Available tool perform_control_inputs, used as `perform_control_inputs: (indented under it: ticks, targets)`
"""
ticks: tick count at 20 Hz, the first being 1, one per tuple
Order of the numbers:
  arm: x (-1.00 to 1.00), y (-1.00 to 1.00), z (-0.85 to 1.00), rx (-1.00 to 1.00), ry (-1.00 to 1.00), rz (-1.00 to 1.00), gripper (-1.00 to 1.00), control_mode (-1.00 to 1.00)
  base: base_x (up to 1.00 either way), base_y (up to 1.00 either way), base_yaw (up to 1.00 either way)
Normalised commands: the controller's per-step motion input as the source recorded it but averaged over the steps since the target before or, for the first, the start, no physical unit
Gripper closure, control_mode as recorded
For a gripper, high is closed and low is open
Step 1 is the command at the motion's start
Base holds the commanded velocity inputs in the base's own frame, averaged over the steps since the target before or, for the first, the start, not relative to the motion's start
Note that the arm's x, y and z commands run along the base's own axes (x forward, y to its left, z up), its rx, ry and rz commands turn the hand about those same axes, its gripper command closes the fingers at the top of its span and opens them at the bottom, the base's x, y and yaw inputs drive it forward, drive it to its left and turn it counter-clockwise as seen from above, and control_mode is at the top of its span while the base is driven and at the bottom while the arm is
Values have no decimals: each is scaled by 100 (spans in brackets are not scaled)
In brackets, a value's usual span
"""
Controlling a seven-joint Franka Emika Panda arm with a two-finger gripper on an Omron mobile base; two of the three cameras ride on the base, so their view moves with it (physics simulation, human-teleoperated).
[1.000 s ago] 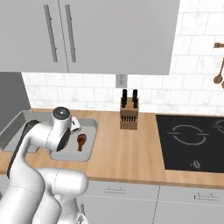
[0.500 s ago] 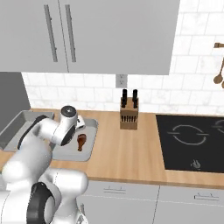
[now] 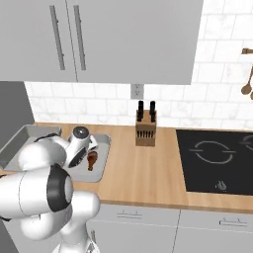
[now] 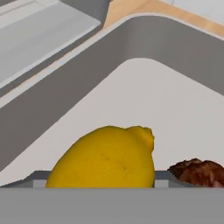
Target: Place one lemon and one chicken drumstick in each tupperware on the nearby counter, to pack two identical lunches.
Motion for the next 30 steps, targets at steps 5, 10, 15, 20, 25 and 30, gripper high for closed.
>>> perform_control_inputs:
  ticks: [5,10,15,20,25,30]
  targets:
    - [22,7,-4,0,0,0,-100,-100,0,0,0]
    - [3,0,17,0,0,0,-100,-100,0,0,0]
    - [0,0,90,0,0,-2,-100,-100,0,0,0]
    - [-26,-7,100,0,0,-18,-100,-100,0,0,0]
    - [-73,-18,97,0,4,-40,-100,-100,0,0,0]
    - [-92,-29,70,0,0,-48,-100,-100,0,0,0]
